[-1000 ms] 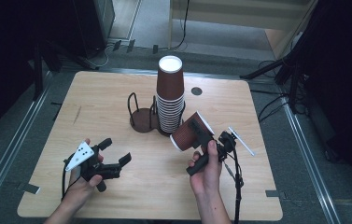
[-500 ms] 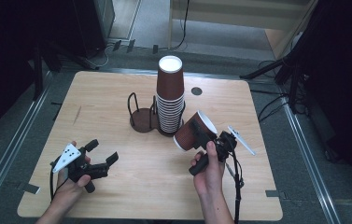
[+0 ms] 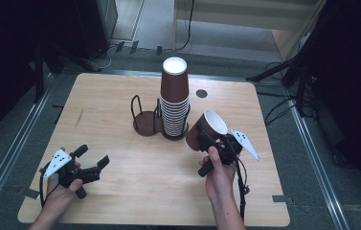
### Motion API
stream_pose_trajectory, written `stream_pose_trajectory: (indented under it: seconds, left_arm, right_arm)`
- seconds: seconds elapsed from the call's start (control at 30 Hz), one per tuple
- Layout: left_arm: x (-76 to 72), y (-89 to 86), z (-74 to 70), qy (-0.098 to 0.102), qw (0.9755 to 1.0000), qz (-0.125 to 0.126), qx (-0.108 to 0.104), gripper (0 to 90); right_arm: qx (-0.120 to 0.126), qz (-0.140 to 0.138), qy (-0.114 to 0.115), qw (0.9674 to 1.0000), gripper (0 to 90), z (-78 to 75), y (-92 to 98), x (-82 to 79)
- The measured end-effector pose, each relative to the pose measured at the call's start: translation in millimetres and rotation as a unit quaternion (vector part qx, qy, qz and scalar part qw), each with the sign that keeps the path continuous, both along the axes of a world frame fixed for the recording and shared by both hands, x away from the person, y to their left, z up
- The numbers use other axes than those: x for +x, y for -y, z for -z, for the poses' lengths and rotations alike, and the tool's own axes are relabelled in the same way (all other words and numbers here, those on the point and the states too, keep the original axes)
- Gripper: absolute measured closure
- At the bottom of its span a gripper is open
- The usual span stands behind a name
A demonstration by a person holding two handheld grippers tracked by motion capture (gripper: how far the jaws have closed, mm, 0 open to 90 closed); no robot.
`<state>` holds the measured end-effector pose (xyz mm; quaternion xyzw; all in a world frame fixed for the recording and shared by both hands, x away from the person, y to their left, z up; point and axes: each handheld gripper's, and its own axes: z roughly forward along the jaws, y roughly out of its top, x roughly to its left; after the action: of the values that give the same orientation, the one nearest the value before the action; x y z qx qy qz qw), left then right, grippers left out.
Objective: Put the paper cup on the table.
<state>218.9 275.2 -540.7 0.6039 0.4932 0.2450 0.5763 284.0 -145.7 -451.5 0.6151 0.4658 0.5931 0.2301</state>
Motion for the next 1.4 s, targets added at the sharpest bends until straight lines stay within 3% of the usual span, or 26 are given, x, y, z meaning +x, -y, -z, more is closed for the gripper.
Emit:
stream_pose_trajectory:
  seconds: [0.13,0.3,0.63,0.93,1.07,1.17,1.27,1.4]
  left_arm:
    - [2.0,-4.8,1.7,-0.006,0.9999,-0.013,0.007,0.0]
    - [2.8,-5.6,4.6,-0.01,0.9995,-0.02,0.021,0.0]
    - [1.6,-15.0,5.1,-0.014,0.9987,-0.04,0.03,0.0]
    - [0.7,-27.5,4.0,-0.018,0.9978,-0.058,0.027,0.0]
    - [1.7,-30.7,4.7,-0.025,0.9971,-0.067,0.025,0.0]
    - [2.4,-32.3,5.6,-0.031,0.9967,-0.07,0.028,0.0]
    - [2.4,-34.0,6.1,-0.035,0.9961,-0.075,0.03,0.0]
    - [2.1,-35.8,6.4,-0.035,0.9959,-0.077,0.032,0.0]
  right_arm:
    - [-0.046,0.012,0.019,0.9987,10.4,1.6,1.9,1.4]
    - [-0.083,0.021,0.036,0.9957,10.4,3.0,7.5,6.3]
    - [-0.122,0.037,0.061,0.99,10.4,1.7,18.4,17.8]
    - [-0.141,0.046,0.062,0.987,10.4,4.5,24.9,31.6]
    - [-0.161,0.05,0.068,0.9833,10.4,6.3,27.1,38.1]
    - [-0.162,0.05,0.065,0.9834,10.4,7.6,27.1,41.2]
    - [-0.177,0.051,0.071,0.9803,10.4,9.5,27.0,44.8]
    - [-0.184,0.052,0.072,0.9788,10.4,12.7,27.3,50.8]
